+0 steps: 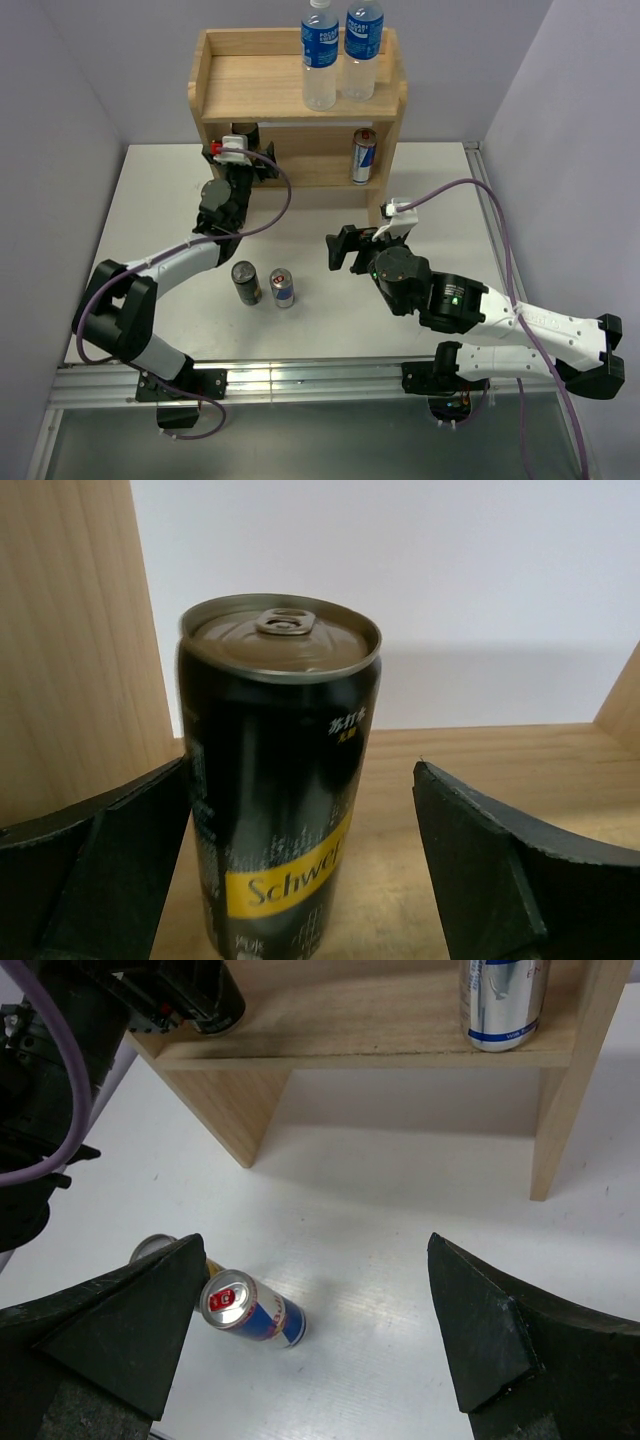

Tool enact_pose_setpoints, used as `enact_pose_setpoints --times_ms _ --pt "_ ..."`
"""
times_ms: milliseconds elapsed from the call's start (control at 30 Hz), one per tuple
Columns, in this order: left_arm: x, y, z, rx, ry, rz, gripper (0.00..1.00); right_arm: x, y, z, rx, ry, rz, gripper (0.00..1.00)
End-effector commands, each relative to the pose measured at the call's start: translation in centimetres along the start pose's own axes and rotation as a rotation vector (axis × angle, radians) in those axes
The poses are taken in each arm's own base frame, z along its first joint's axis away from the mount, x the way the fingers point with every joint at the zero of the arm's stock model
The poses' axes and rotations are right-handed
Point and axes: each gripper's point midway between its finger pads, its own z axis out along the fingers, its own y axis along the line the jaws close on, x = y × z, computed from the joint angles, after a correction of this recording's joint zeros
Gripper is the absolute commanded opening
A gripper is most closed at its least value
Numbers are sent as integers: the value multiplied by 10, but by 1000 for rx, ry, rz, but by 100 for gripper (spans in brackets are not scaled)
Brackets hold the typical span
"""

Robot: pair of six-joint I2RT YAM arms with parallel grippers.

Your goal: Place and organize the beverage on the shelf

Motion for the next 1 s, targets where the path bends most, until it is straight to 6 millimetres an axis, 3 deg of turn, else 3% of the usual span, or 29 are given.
enact_pose_setpoints --times_ms 0,367,633,667,733,767,833,867,933,967 --pt "-31 28 -6 -94 -59 -15 97 -8 -4 -2 8 -29 42 99" --pt "-40 33 -29 -109 -37 -12 99 -7 -6 -5 1 -27 53 99" --pt "-36 36 -48 -98 16 -1 99 -9 -9 -9 -6 -32 65 99" --pt "-43 37 -53 -98 8 -6 99 -8 -10 -9 -1 -30 64 99" --pt "-34 35 -65 -87 49 7 99 -8 -11 -9 -1 -29 65 99" --pt "-43 36 -73 -85 40 -3 99 -7 -11 -9 1 -29 65 99" --pt "-32 38 -88 -93 101 4 99 -8 -12 -10 -2 -30 71 99" --pt "-41 40 -95 -100 92 -19 99 -8 -11 -11 -6 -29 74 99" --pt "-25 42 -110 -105 183 -10 98 -8 -12 -11 -9 -30 78 99" --pt "-29 42 -115 -112 193 -42 98 -7 -12 -12 -10 -27 77 99"
